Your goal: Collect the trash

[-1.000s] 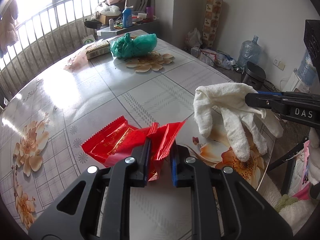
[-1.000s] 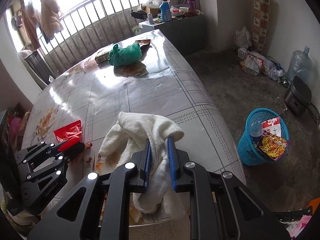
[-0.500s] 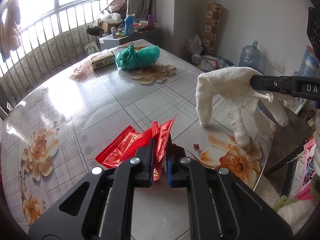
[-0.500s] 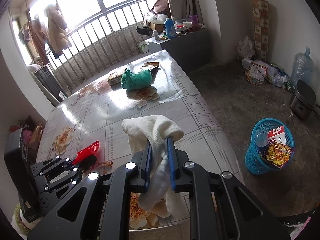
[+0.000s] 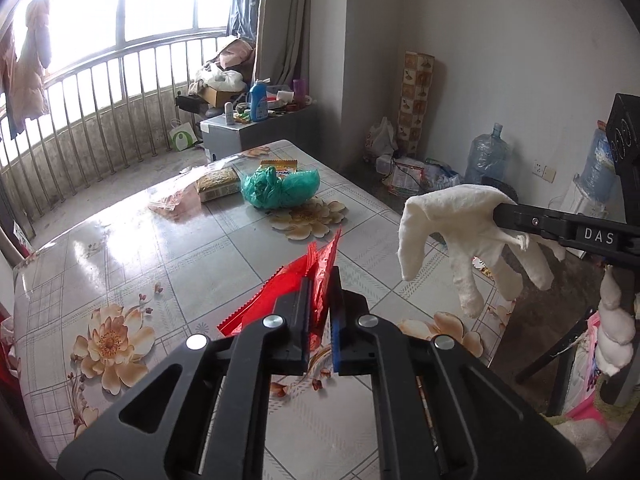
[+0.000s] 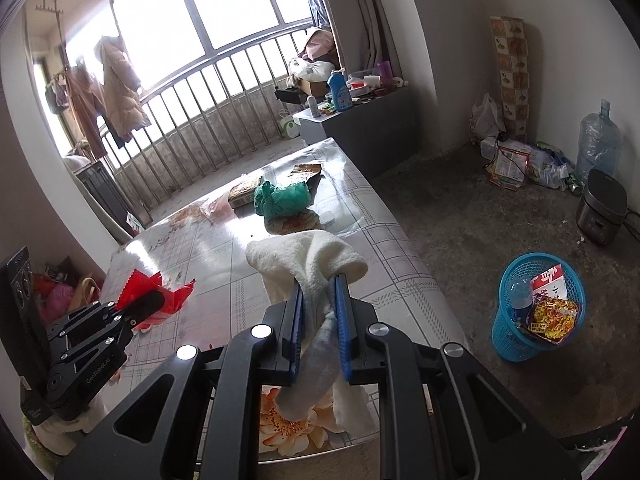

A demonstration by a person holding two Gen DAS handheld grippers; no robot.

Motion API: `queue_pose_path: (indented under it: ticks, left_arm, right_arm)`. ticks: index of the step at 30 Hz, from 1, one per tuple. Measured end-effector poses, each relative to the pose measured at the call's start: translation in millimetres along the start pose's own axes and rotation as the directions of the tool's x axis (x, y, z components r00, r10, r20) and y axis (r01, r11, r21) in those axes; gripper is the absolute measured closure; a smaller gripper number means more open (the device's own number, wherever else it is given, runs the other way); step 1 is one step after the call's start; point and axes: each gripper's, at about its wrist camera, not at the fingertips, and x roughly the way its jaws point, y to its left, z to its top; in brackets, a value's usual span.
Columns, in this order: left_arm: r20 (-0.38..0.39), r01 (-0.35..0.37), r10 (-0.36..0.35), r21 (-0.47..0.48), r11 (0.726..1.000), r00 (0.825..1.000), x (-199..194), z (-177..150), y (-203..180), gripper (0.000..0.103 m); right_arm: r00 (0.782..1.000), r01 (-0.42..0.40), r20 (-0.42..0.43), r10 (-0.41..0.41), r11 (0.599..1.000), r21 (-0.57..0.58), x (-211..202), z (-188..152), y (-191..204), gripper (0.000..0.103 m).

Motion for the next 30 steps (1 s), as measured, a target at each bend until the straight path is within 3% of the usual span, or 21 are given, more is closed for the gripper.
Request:
queue_pose_path:
  ticks: [11, 16, 23, 27, 30]
  left_arm:
    - [0.036, 0.093, -0.096, 0.083, 0.992, 0.995, -4, 40, -46, 0.097]
    - [0.010, 0.201, -0.204, 0.132, 0.971, 0.979, 16, 65, -85, 0.097]
    - [-0.044, 0.355, -0.353, 0.185, 0.916, 0.935, 64, 106, -153, 0.097]
    - [-0.113, 0.449, -0.434, 0.180, 0.876, 0.894, 103, 122, -194, 0.097]
    - [-0.186, 0.505, -0.476, 0.168, 0.847, 0.860, 144, 128, -227, 0.097]
  right_arm:
    - [0.995, -0.025, 0.102, 0.016, 0.996, 0.086, -37, 1, -44, 0.088]
    - [0.981, 0.040, 0.180, -0.073, 0.983, 0.182, -69, 1, -94, 0.088]
    - [0.925, 0.191, 0.242, -0.294, 0.908, 0.374, -115, -6, -192, 0.088]
    - [0.899, 0.252, 0.211, -0.384, 0.847, 0.467, -121, -18, -238, 0.088]
    - [0.894, 0.280, 0.164, -0.417, 0.805, 0.523, -111, -27, -267, 0.088]
